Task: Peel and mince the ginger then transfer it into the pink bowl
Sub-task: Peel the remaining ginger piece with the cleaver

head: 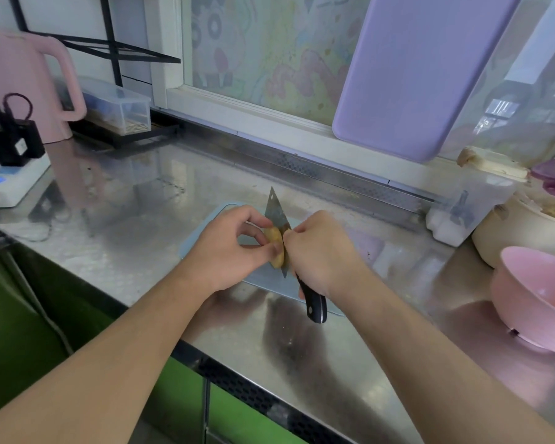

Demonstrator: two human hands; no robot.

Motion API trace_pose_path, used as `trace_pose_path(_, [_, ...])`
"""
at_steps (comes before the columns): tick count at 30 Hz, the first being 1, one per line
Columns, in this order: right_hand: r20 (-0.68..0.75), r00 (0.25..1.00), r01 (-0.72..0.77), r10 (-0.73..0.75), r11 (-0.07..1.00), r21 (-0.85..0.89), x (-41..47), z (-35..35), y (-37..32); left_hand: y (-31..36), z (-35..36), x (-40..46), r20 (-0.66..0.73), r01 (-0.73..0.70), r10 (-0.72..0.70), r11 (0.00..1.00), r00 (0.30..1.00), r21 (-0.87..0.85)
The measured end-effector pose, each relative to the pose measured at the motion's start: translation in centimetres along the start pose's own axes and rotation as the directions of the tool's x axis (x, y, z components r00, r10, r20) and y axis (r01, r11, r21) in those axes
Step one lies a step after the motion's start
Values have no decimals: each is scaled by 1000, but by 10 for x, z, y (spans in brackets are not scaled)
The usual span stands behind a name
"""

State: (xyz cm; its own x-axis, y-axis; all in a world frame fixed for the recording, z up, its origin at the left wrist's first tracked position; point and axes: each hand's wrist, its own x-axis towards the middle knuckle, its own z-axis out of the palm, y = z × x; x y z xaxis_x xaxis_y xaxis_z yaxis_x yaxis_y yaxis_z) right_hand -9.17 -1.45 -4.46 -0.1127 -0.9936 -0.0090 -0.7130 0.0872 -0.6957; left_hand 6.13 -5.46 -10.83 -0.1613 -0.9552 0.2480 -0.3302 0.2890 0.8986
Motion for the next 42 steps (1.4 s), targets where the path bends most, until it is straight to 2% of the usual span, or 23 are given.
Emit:
trace_pose_path(6, [-43,998,-29,34,992,122,-7,6,13,5,-1,-3,-17,21,-20,1000,1000,12])
trace_pose_path(24, [-14,1000,5,-2,976,219,-28,-39,-8,8,0,-2,-36,48,-47,998,998,38])
trace_pose_path(42, [-33,999,8,-2,983,184,-27,-32,-13,5,0,0,-31,31,-30,999,999,32])
